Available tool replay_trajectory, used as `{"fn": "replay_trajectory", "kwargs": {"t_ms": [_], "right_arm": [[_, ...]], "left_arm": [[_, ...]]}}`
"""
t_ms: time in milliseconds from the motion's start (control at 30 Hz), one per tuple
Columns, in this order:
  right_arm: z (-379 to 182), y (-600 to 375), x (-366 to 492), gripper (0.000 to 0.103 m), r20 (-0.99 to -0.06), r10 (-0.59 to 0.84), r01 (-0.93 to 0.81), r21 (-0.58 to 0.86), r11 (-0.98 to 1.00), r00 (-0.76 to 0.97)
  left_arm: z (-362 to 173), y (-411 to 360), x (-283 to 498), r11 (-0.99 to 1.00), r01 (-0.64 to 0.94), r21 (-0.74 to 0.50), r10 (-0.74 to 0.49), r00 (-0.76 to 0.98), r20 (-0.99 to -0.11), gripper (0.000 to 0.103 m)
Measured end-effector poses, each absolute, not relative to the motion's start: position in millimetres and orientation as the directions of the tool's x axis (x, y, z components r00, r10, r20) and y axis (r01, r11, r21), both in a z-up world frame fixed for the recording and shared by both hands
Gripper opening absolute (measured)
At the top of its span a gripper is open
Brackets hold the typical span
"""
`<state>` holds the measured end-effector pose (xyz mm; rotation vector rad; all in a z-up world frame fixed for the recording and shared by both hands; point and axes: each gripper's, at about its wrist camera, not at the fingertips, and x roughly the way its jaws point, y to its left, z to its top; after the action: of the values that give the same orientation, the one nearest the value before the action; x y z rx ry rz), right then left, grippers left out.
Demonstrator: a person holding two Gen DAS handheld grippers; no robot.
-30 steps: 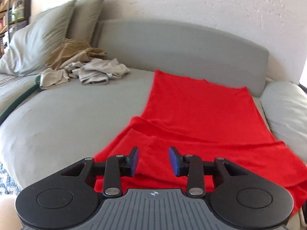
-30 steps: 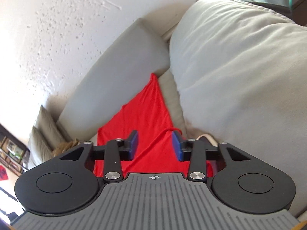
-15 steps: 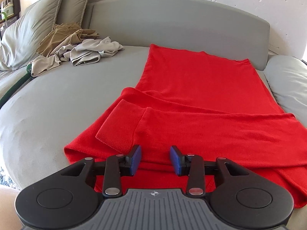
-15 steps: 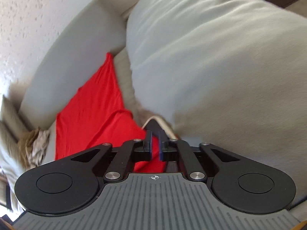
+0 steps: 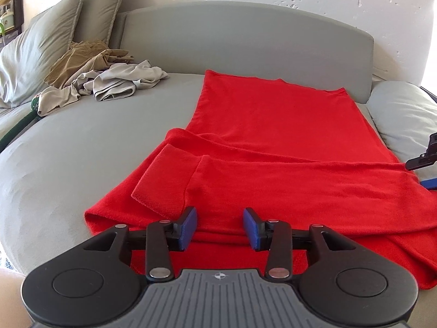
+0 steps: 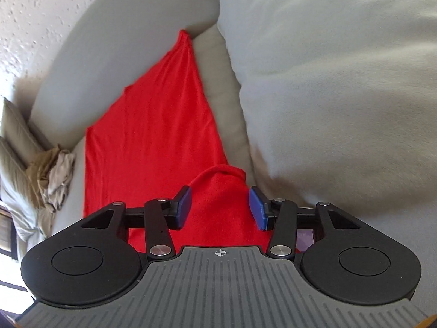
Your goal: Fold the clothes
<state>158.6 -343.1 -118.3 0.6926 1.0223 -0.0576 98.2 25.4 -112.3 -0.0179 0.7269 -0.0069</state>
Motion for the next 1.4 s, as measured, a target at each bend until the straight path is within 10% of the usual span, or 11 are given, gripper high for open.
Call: {"fn": "replay_trajectory", "kwargs": {"t_ms": [167,233,367,500,633,800,900,1033,1233,1400], "right_arm": [[-138.1,-339.8,183.9,0.052,-0.821,0.298,0.296,0.477,0.828,0.487],[-135.2,-337.1,183.8,0.019,-0.806,0.256,0.255,0.442,0.86,0.534],[-116.2,-338.4,175.6,0.005,-0.744,0.082,0.264,0.335,0.905,0.664],[-95.7,-353.9,161.7,0.005,-0.678,0.05,0.294,0.383,0.876,0.734],[-108.4,-359.4,164.8,0.036,-0.712,0.262,0.274,0.543,0.793,0.652],[-120.6,-336.5,177.8,0.033,-0.744,0.305,0.189,0.499,0.846,0.595],[-134.0,-337.6,183.4,0.0,-0.798,0.216,0.266,0.422,0.867,0.563],[-110.8,-337.0,169.3,0.001,-0.78,-0.033,0.349,0.242,0.905,0.625],[-89.9,-333.2,137.6,0.034,-0.718,0.21,0.241,0.471,0.848,0.664],[-99.1,-288.5,127.9,0.034,-0.762,0.308,0.039,0.399,0.916,0.569]], "left_arm": [[-112.9,25.5,100.3,1.0,0.006,-0.022,-0.019,0.747,-0.664,0.041],[-113.2,25.6,100.6,1.0,0.008,-0.023,-0.021,0.747,-0.664,0.041],[-113.3,29.8,101.9,0.999,0.002,-0.052,-0.036,0.745,-0.666,0.041],[-113.9,30.1,101.2,0.998,0.002,-0.059,-0.041,0.748,-0.663,0.041],[-113.9,28.7,100.9,0.998,-0.002,-0.059,-0.038,0.748,-0.662,0.042],[-113.6,28.9,100.6,0.998,-0.003,-0.061,-0.038,0.748,-0.663,0.042],[-113.7,31.0,100.3,0.998,-0.002,-0.07,-0.045,0.748,-0.662,0.042],[-114.3,33.3,98.8,0.997,0.001,-0.078,-0.052,0.752,-0.657,0.043],[-113.9,31.5,99.5,0.997,-0.003,-0.073,-0.046,0.753,-0.656,0.043],[-114.1,30.0,99.0,0.998,-0.004,-0.067,-0.042,0.753,-0.657,0.044]]}}
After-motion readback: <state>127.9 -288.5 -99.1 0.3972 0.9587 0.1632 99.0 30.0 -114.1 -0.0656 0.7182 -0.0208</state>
